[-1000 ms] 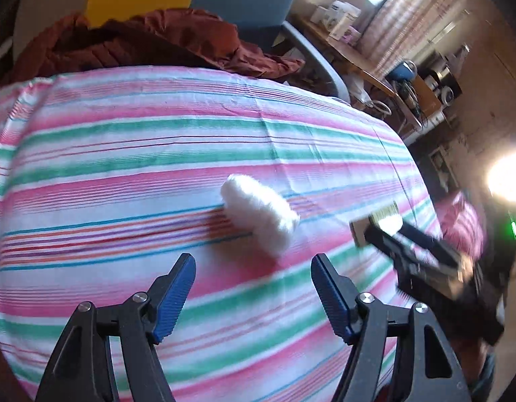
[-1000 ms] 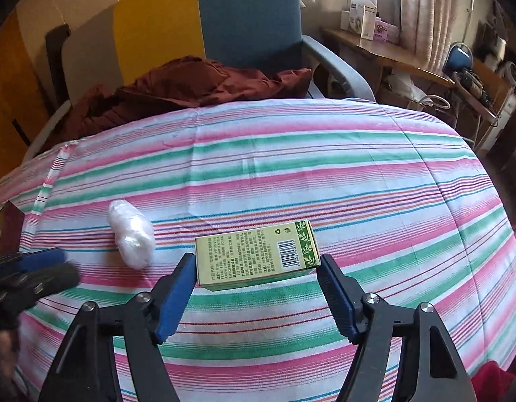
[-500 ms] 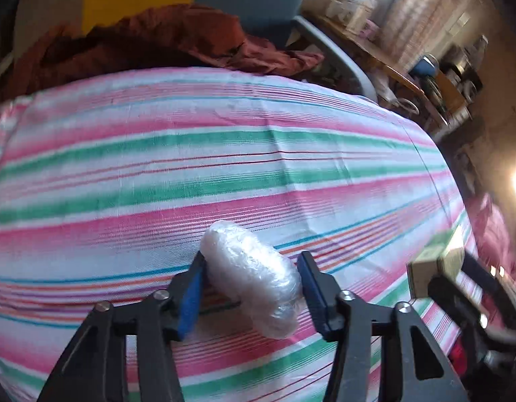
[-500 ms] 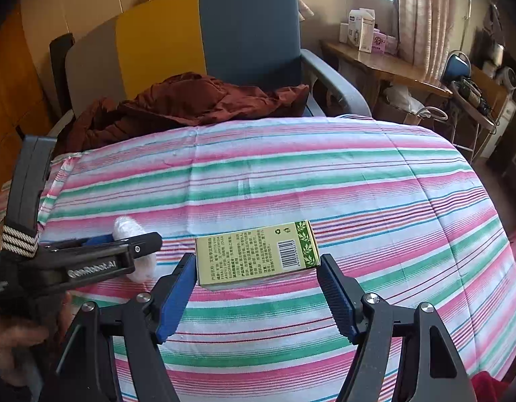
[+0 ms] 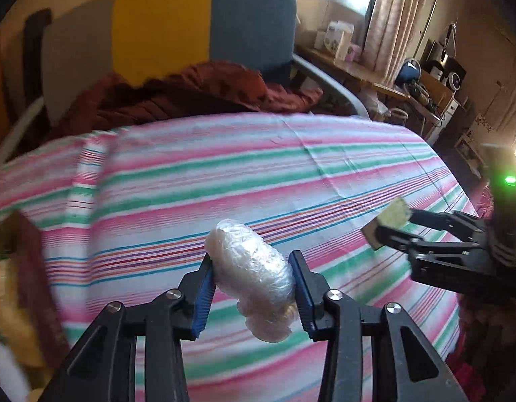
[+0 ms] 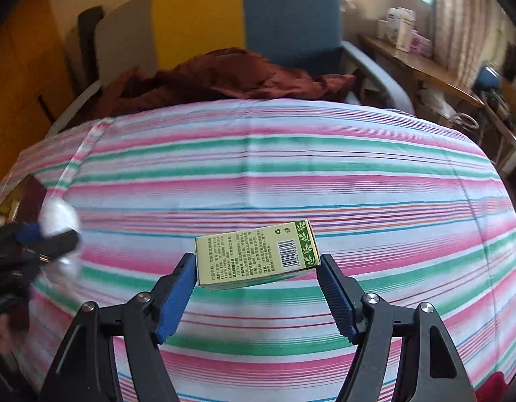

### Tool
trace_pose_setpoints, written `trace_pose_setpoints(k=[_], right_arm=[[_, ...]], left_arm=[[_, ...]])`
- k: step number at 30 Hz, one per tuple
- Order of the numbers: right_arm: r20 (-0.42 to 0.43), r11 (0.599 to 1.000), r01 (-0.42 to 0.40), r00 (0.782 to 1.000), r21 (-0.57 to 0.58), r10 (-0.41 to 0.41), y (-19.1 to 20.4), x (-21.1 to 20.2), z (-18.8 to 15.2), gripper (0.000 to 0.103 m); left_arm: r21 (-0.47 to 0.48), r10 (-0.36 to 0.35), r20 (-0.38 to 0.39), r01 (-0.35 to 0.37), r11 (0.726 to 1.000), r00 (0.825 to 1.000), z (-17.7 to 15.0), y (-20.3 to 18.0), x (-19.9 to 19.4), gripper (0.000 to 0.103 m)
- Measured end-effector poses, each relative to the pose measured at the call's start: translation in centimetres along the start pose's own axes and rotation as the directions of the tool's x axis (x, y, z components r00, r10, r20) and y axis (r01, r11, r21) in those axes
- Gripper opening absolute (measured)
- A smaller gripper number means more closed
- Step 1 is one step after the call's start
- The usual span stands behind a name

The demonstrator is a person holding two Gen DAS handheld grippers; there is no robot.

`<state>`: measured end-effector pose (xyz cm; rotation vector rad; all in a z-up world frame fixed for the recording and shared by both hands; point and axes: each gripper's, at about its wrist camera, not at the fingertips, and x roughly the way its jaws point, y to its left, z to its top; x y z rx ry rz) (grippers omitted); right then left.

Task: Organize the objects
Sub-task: 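Carry the cotton ball and green box to the gold tray with both grippers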

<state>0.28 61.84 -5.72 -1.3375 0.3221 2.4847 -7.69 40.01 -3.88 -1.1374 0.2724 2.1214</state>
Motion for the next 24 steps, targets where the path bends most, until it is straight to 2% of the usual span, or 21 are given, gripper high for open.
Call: trace_pose_setpoints(k=[5,12,17,24], right_arm=[[0.008,0.998,-0.057,0.998,-0.04,0.058,4.1,-0.8,0.2,0.073],[0.031,0.987,-0.138,0.99,-0.077,0.141,10.0,-2.4,-0.3,0.073],[0.04,0.972,-0.216,0.975,-0.091,0.22,14.6,-3.2,-1.0,0.073],[0.041,0.942,-0.308,0.948,-0.135,0.316,20.7,-4.3,-1.9,0.073]], left_arm=[[-0.016,0.048,0.073,-0.047,0.999,0.996,-1.5,2.8,-5.1,0.043],[-0.03,0.1,0.136,-0.097,0.995,0.986,-4.1,5.7,-10.5,0.043],[-0.059,0.139,0.168,-0.13,0.99,0.976,-6.3,7.9,-13.7,0.043],[-0.129,0.178,0.173,-0.157,0.979,0.969,-9.0,11.1,-16.0,0.043]])
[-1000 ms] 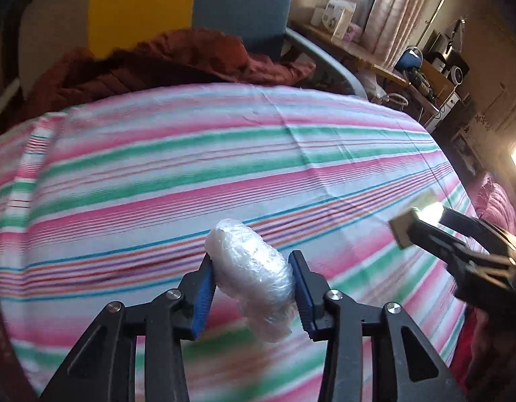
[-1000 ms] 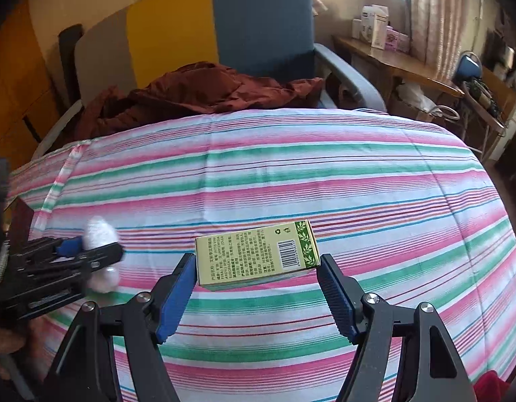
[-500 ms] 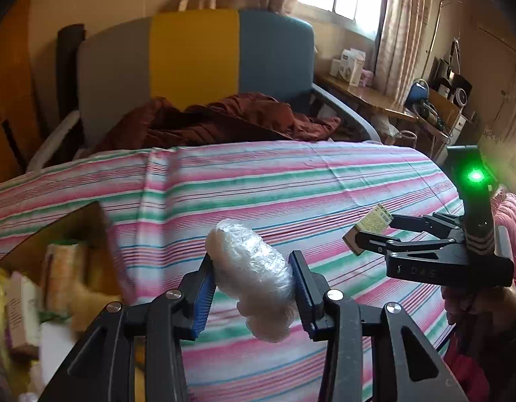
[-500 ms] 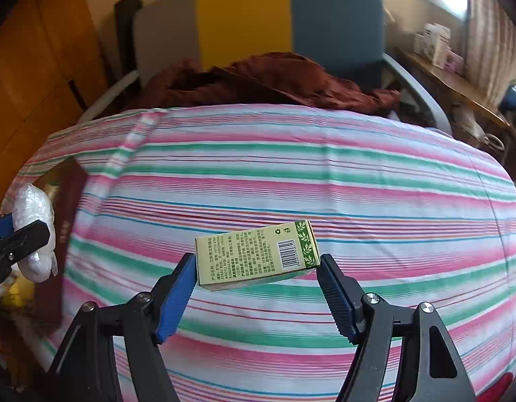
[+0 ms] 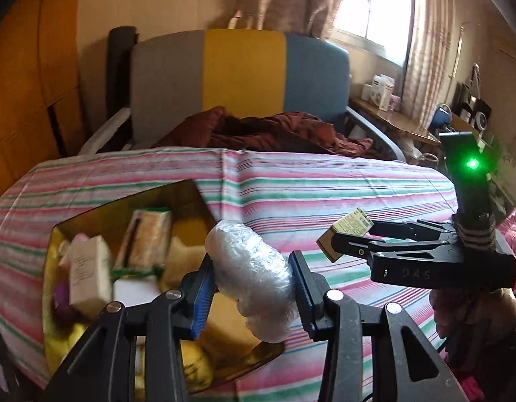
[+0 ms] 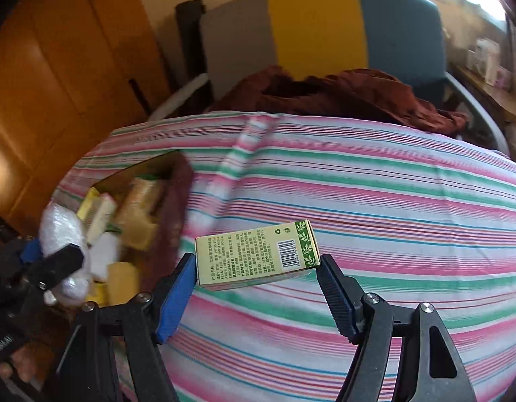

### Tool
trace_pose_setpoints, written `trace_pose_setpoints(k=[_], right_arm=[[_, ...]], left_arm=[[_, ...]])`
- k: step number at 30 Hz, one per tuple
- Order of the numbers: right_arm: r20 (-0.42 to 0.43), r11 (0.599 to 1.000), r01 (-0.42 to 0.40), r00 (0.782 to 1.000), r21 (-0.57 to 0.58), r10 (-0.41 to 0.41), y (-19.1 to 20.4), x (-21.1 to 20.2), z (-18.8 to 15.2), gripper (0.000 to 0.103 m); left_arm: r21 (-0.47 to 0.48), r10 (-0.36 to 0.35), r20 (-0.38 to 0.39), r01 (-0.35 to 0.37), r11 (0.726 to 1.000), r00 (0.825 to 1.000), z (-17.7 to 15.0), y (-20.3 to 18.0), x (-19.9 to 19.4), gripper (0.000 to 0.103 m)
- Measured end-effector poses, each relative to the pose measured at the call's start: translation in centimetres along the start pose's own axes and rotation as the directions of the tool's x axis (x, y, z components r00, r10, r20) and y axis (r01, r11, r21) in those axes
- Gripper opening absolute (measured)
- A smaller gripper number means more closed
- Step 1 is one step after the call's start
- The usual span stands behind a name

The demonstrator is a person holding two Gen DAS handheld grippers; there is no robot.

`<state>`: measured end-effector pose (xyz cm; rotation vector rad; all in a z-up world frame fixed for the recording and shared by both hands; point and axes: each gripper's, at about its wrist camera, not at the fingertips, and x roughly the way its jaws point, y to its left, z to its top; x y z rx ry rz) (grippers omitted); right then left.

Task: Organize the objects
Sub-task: 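Carry the cotton ball and green box to the gold tray with both grippers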

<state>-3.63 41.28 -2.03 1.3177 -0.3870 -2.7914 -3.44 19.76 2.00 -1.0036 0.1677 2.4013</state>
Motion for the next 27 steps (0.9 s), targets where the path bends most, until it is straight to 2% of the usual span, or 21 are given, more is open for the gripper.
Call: trace_pose_setpoints(k=[15,20,27], right_arm=[[-0.019,0.986,-0.108,0.994,-0.125,0.106,9.1,1.1,-0.2,0.073],[-0.03,0.974,-0.146,0.989,-0.174,0.143,11.5,1.5,-0.3,0.073],[-0.054,0.942,-0.194,0.981,-0.274,0.186,15.0,2.4,-0.9,0.073]], left_arm=[[-0.127,0.064,0.011,-0.062,0.99,0.998,-3.3,6.6,-2.9,0.043],[-0.215,0.093,0.024,-0.085,0.973,0.995,-4.3,10.5,-4.6,0.043],[-0.333,0.144,0.059,-0.116,0.936,0.988,-6.4,16.0,-7.4,0.043]])
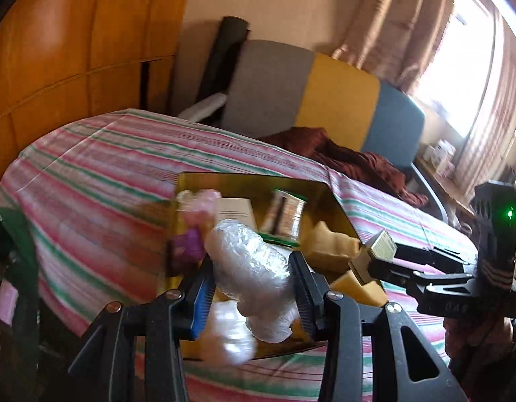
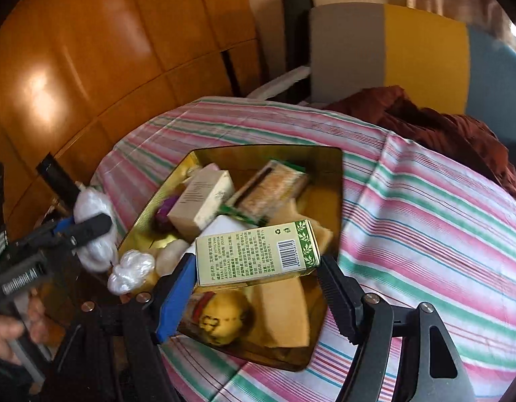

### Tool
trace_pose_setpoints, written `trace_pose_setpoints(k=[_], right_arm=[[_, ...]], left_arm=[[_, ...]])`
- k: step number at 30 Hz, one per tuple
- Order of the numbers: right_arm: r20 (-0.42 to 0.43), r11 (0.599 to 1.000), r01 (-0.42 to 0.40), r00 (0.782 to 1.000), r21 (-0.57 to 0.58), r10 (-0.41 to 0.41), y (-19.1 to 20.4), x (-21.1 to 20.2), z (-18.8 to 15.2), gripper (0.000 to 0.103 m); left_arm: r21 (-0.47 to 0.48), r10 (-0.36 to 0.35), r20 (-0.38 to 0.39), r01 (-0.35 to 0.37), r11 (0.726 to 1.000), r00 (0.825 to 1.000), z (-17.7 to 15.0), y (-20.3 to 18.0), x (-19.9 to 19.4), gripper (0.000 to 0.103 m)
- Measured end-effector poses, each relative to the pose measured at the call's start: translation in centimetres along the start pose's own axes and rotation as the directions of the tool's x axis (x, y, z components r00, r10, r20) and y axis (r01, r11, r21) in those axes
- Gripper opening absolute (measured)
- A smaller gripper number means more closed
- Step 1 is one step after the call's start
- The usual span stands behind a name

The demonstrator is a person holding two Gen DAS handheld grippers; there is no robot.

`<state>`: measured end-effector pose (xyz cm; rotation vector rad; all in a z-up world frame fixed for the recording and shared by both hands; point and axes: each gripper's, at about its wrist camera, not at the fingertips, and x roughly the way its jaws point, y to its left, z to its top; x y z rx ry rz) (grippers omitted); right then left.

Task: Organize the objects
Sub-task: 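Carry the cotton ball and green box to the gold tray with both grippers, then release the green box and cotton ball into the tray with both grippers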

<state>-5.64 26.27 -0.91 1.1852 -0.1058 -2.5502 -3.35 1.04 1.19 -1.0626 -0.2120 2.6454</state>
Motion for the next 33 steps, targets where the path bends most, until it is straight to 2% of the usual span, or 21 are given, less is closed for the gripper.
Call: trace_pose_setpoints(k=[5,16,21,27,33], right_arm=[[-0.019,1.0,-0.007,1.0,-0.031,0.006,1.1,1.2,0.2,0.073],[-0.034,1.0,0.008,0.999,-0.024,-0.009,0.7,2.0,0.0,0.073],[-0.038,0.999,0.038,0.999,-0.015,-0.039,0.0,2.7,0.4,0.073],[-0.064,0.998,0.049,0.997,-0.036,-0.051,-0.3,3.9,0.5,0.073],[-0.098,0.995,0.093,0.991,0.019,-0.091,-2.1,6.2,0.5,0.073]], left_arm=[[-0.036,-0.022,0.0,0.022,0.999,1.0,-0.2,1.5,0.0,0.043],[0.017,-0.077,-0.047,0.078,0.997,0.996,0.2,-1.2,2.4,0.043],[0.053,-0.057,-0.072,0.06,0.997,0.996,0.5,-2.6,4.4,0.044],[0.051,-0.038,-0.14,0.045,0.998,0.989,0.1,-2.9,6.8,0.043],[0.036,-0.019,-0.19,0.026,0.999,0.982,0.2,-3.2,9.8,0.044]])
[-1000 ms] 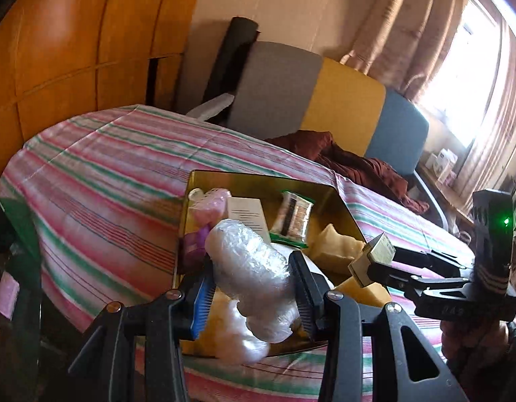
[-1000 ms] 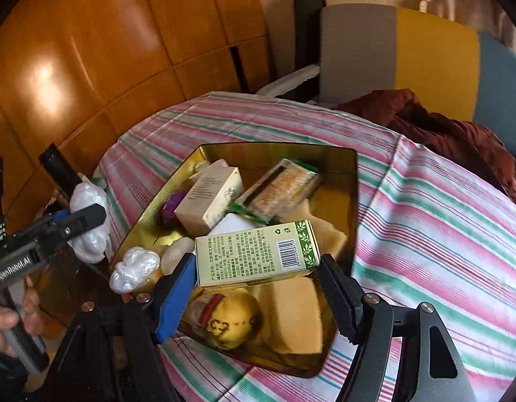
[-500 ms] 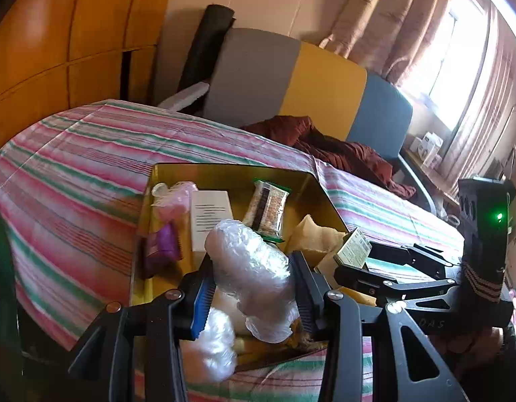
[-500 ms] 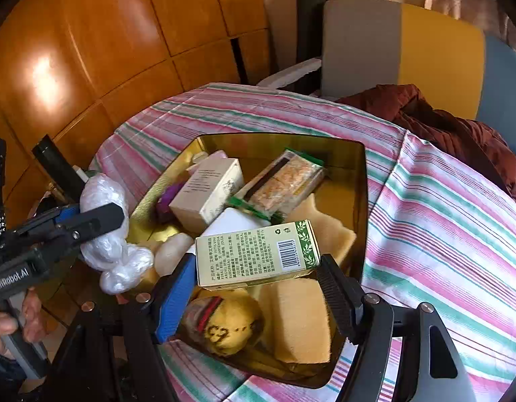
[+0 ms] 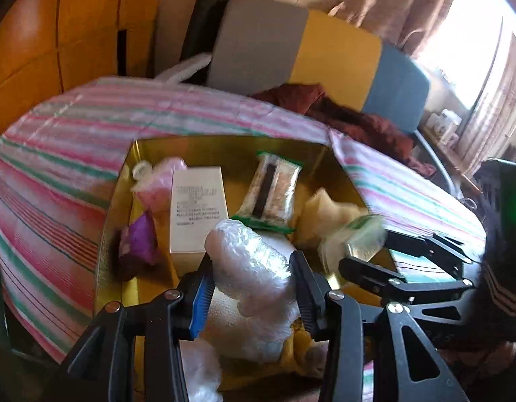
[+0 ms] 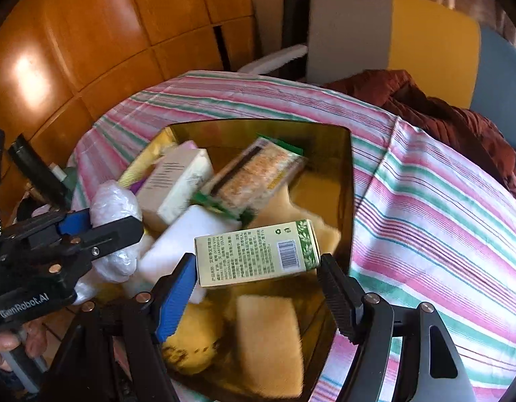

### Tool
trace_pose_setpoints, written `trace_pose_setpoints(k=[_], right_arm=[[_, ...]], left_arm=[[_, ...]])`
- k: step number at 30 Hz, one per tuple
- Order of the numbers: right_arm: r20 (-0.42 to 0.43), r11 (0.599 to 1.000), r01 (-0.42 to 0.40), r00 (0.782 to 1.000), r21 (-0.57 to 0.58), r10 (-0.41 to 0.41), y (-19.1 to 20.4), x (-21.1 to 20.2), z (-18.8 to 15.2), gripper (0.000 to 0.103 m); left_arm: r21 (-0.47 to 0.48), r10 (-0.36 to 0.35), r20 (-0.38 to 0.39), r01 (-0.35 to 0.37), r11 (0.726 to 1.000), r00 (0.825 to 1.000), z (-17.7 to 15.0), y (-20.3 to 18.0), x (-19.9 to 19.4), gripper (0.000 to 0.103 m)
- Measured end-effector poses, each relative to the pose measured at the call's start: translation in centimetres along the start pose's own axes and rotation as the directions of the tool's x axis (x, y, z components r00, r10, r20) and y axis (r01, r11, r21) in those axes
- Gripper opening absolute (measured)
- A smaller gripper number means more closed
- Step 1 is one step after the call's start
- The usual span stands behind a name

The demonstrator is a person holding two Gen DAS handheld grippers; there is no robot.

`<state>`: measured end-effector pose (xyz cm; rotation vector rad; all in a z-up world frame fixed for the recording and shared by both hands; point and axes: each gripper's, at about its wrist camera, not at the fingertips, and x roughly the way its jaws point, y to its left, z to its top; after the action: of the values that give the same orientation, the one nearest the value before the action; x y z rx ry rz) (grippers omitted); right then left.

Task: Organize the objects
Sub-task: 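Release the green box and cotton ball into the tray with both grippers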

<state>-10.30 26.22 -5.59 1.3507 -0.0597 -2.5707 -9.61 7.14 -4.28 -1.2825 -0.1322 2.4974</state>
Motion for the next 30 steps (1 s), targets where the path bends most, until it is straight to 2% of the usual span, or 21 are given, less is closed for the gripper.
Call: trace_pose_setpoints(k=[7,10,16,21,26,30], right_arm=[[0.011,0.997,-0.049,0.999,0.061,0.048,-1.2,0.3,-0.4,0.074],[0.026,0.994,-0.066,0.998,0.089,0.064,-1.5,-0.2,-0.3,0.076],[0.048,0.993,-0.066,0.997,0.101,0.061,-1.7,-1.1,-0.2,0.079],[0.058,0.992,-0.066,0.997,0.112,0.06,-1.6,-1.8,-0.6,0.079],[0.069,0.992,-0.059,0.996,0.112,0.051,-1.0,-2.5,-1.0,0.083],[0.084,0.994,-0.056,0.995,0.094,0.048,0.0,-3.3,-1.5,0.085]], left_arm=[[0.019,-0.014,0.0,0.014,1.0,1.0,0.2,-0.8,1.3,0.051],[-0.004,-0.026,0.007,0.026,1.0,1.0,0.2,-0.4,0.9,0.057],[-0.021,-0.013,0.038,0.014,1.0,0.999,0.0,0.3,-0.8,0.059],[-0.018,0.039,0.073,-0.038,0.999,0.997,-0.4,0.5,-2.7,0.059],[0.005,0.118,0.13,-0.119,0.993,0.984,-1.0,-0.1,-4.8,0.059],[0.005,0.137,0.154,-0.14,0.99,0.979,-1.4,-0.4,-6.2,0.066]])
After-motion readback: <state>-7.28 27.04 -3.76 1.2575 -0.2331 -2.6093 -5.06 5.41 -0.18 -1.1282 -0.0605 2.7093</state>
